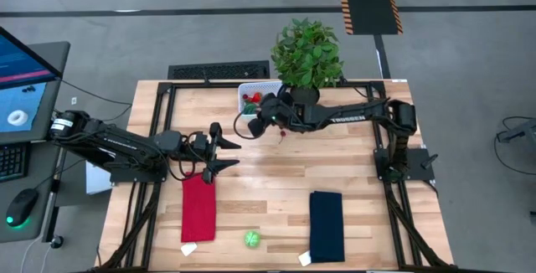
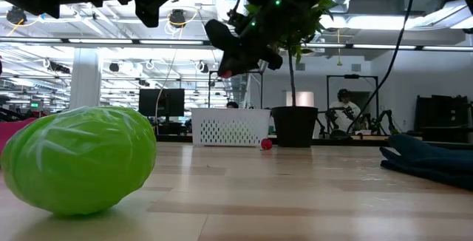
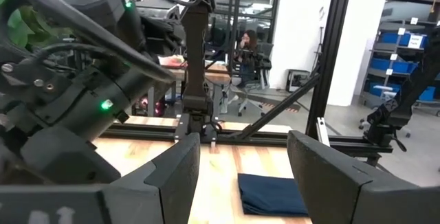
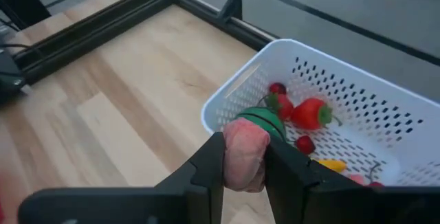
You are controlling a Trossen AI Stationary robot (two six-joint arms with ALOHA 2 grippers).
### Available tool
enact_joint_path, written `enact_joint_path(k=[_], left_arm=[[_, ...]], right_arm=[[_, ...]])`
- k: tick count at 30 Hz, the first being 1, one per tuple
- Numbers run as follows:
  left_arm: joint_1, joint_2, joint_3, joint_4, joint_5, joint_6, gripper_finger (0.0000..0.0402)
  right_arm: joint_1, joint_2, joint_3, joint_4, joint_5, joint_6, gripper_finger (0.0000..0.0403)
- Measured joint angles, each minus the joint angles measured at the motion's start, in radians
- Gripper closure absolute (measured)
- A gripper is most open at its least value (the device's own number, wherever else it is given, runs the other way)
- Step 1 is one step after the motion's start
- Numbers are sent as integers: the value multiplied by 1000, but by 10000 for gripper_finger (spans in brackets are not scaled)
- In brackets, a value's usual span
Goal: Pick and placing Produce into tupperware
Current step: Put the peach into the white basket
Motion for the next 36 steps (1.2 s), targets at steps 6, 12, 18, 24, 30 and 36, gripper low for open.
enact_joint_path(k=[6,12,18,24,30,36], left_arm=[[0,0,0,2,5,-8,192],[0,0,0,10,6,-12,192],[0,0,0,10,9,-25,192],[-4,0,0,10,25,-30,192],[-5,0,0,9,27,-30,192],[-6,0,0,9,28,-38,192]], right_arm=[[-15,0,0,10,22,-48,295],[-43,0,0,29,22,-56,295],[-65,73,6,63,33,-22,294],[-65,174,58,54,125,-53,294],[-82,238,134,52,120,-81,285],[-86,244,163,30,100,-106,192]])
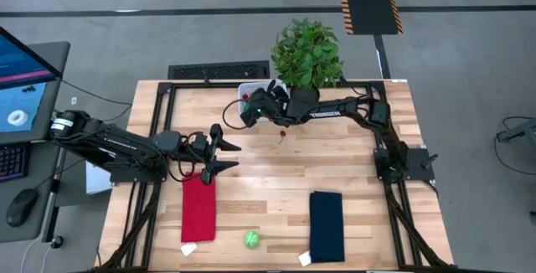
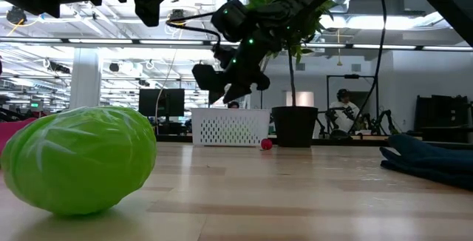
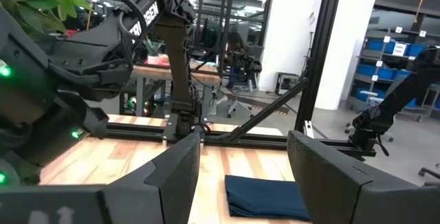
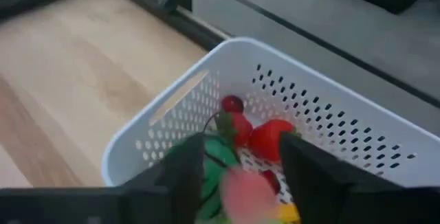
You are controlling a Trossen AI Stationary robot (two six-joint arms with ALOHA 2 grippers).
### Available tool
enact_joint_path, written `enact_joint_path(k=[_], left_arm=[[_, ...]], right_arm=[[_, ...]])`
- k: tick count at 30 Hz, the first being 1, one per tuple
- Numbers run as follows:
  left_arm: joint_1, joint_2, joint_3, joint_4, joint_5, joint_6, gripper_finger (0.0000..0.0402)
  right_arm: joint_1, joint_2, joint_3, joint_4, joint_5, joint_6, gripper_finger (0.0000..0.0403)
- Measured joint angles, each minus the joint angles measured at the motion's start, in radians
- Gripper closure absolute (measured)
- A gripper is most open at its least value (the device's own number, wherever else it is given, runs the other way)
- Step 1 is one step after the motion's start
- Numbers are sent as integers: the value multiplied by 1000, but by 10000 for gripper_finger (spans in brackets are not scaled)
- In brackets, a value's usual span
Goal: Pick and placing Produce into tupperware
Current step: Put the peach into the white basket, then put the green cabbage into the white basket
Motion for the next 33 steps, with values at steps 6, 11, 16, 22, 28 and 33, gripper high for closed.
enact_joint_path(k=[6,11,16,22,28,33], left_arm=[[0,0,0,-4,1,-6,192],[0,0,0,-9,2,-6,192],[-1,0,0,-3,32,-6,192],[-8,-29,0,18,85,-6,192],[-26,-65,0,-6,56,-5,192],[-27,-66,0,-30,0,-5,192]], right_arm=[[14,-44,2,-69,-11,-44,115],[76,-75,0,-150,-16,-80,107],[168,-125,1,-282,-14,-83,108],[323,-136,1,-497,1,-26,108],[481,-134,-41,-531,29,25,108],[599,-168,-59,-542,68,141,108]])
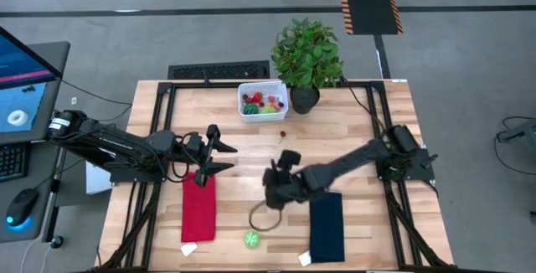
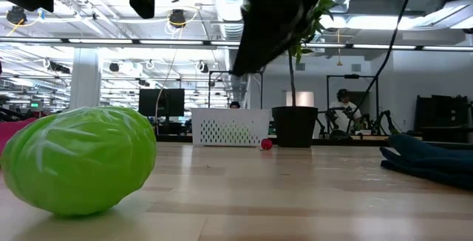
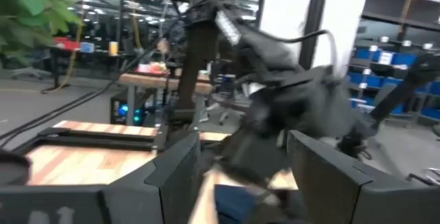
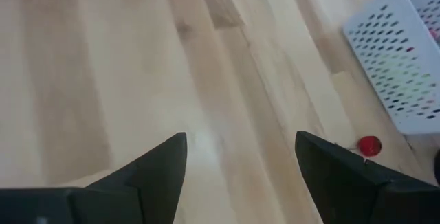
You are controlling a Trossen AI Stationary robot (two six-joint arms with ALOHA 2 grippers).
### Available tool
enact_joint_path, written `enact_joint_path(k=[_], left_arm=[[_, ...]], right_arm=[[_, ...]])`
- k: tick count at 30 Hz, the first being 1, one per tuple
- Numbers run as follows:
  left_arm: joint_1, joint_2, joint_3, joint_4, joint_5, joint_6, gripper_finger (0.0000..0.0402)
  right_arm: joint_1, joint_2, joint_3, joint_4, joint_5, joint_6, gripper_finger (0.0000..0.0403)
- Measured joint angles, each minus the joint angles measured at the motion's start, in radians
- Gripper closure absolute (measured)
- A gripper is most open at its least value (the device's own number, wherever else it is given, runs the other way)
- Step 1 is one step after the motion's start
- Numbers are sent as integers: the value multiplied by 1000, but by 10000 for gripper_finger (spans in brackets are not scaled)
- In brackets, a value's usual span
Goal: Pick and placing Produce into tupperware
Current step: Put the green cabbage into the white basket
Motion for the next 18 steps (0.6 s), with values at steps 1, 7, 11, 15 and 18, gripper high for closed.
enact_joint_path(k=[1,7,11,15,18], left_arm=[[0,1,0,-6,-10,0,192],[0,1,0,-93,-87,-60,192],[0,1,0,-132,-52,-134,192],[0,1,0,-120,-40,-139,192],[0,1,0,-120,-73,-134,192]], right_arm=[[21,-8,-1,0,17,19,108],[106,-36,-2,-110,90,185,108],[156,-34,-2,-150,26,242,108],[246,-31,-3,-40,-59,228,108],[311,-31,-3,42,-101,166,108]])
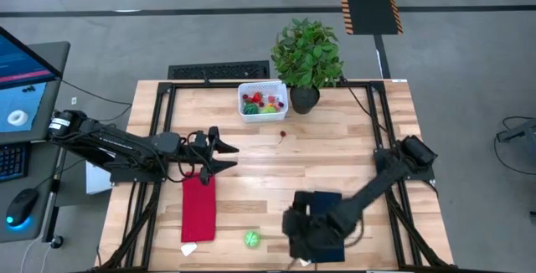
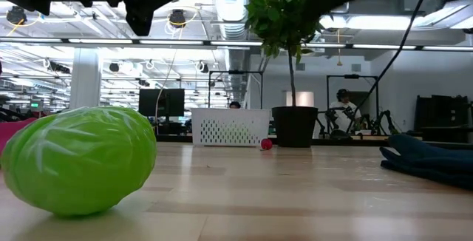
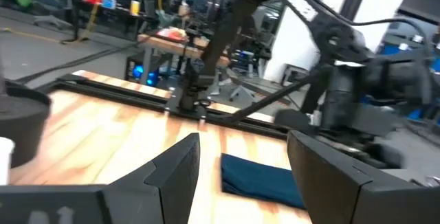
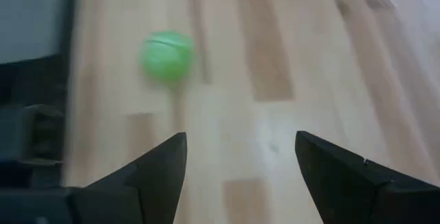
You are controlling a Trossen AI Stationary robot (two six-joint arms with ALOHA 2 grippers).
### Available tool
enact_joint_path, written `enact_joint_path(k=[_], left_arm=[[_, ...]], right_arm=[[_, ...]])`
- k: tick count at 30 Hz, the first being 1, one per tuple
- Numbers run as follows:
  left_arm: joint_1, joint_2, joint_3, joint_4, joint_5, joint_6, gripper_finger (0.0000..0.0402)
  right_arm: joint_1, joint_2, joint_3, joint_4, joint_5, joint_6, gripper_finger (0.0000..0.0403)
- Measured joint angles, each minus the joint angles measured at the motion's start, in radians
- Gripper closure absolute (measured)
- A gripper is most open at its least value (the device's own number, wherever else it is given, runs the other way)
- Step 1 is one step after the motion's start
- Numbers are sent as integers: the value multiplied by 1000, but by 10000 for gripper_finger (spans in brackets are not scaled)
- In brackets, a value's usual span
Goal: Pick and placing Produce into tupperware
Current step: Put the green cabbage into the white basket
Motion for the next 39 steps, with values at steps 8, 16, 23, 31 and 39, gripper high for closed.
enact_joint_path(k=[8,16,23,31,39], left_arm=[[-1,0,0,-6,-12,-14,192],[-16,0,0,-46,-12,-50,192],[-99,4,1,-126,-15,-13,192],[-270,21,1,-271,-15,-24,192],[-434,221,23,-224,-121,-105,192]], right_arm=[[100,7,0,184,46,-137,106],[65,53,0,391,80,-144,106],[13,104,-1,371,15,-66,106],[17,109,1,363,3,-46,106],[47,109,1,302,7,48,106]])
